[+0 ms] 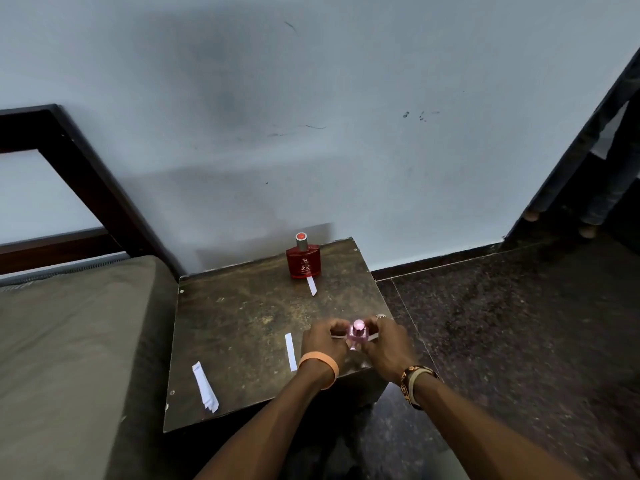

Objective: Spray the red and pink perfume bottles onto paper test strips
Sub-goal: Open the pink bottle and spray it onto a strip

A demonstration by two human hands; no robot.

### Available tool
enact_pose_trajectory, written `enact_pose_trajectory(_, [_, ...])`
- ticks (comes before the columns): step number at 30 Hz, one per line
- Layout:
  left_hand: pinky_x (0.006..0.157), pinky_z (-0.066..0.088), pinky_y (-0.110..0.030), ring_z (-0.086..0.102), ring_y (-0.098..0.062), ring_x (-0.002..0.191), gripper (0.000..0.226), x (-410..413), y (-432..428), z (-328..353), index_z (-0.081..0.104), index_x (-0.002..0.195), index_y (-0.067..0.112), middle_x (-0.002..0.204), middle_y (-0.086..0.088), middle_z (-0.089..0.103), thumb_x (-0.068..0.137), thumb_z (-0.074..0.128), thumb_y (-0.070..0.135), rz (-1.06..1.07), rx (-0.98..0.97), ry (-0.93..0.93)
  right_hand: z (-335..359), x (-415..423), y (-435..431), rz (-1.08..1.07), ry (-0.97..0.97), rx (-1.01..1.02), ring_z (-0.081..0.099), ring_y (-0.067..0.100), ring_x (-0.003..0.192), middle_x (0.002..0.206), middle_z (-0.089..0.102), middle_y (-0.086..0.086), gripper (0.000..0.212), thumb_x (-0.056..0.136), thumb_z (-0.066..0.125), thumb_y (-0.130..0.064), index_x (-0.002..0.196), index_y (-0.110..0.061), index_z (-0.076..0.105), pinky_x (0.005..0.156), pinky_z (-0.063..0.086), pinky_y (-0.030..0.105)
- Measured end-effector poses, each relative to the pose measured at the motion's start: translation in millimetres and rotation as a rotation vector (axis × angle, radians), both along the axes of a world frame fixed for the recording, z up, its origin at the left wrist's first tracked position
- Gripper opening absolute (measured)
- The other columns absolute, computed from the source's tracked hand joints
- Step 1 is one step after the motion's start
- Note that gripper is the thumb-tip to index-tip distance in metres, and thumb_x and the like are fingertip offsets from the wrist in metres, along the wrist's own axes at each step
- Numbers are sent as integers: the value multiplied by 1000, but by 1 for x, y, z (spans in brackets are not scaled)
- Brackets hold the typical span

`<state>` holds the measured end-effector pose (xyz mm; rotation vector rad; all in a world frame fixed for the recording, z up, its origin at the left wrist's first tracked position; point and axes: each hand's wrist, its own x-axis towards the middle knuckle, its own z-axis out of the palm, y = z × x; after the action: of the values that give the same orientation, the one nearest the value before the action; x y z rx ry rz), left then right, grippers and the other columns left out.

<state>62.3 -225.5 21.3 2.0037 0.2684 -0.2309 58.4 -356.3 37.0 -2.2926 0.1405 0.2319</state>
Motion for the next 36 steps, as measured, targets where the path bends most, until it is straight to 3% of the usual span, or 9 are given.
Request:
enact_pose_trajectory(6, [86,56,-37,69,-10,88,26,-2,4,-7,74,100,21,93,5,75,74,78,19,-6,-50,20,-11,-3,3,-12,-25,32,63,0,80,90,68,-14,17,80,77,-37,93,-27,72,63,46,15])
enact_pose_trajectory(9, [87,56,-39,69,-13,93,29,-3,7,-8,73,104,19,97,3,74,76,75,12,-6,-62,32,-14,-2,3,-11,-17,33,63,0,80,91,69,-13,24,76,80,-39,95,-27,72,68,52,21])
enact_pose_trajectory(13, [87,56,-39,67,-16,96,43,-6,12,-8,69,112,17,104,0,72,74,68,-4,-9,-10,37,-10,-4,2,3,3,26,66,9,91,112,67,-5,49,75,82,-28,119,-21,64,80,57,30])
enact_pose_trajectory(15, [84,57,-37,66,-13,94,50,-8,11,-4,68,114,19,106,2,70,67,78,5,-29,-6,28,-2,-3,1,-28,-58,37,65,8,88,112,66,-3,55,76,81,-29,126,-20,61,75,56,24])
enact_pose_trajectory(18, [86,56,-32,63,-10,98,58,-11,5,6,66,115,22,109,7,68,62,87,23,-10,54,0,14,-2,0,-64,-194,32,62,4,81,98,65,-7,43,82,74,-26,122,-18,65,69,54,17])
enact_pose_trajectory(23, [75,57,-30,66,-8,80,20,-15,-8,18,73,90,26,80,11,71,71,77,23,77,92,-66,38,6,8,182,-135,-142,63,9,96,108,69,-3,38,88,66,-42,123,-24,67,83,51,21])
enact_pose_trajectory(27, [56,39,-13,55,-5,64,26,-19,-14,22,75,92,31,81,3,74,78,61,15,169,211,-144,45,14,14,335,-67,-292,66,14,93,98,72,-5,19,91,63,-34,103,-27,76,85,56,34])
enact_pose_trajectory(31, [61,46,-16,60,-5,67,15,-21,-15,14,75,88,25,79,2,73,76,68,18,184,181,-133,44,17,18,377,-69,-351,66,17,93,99,71,1,22,94,60,-34,101,-20,76,85,55,36])
enact_pose_trajectory(36, [74,57,-32,67,-9,76,12,-21,-12,-1,75,82,23,80,4,73,71,73,17,200,91,-118,43,18,18,356,-80,-368,63,18,88,97,68,4,21,93,62,-32,92,-15,76,81,54,34])
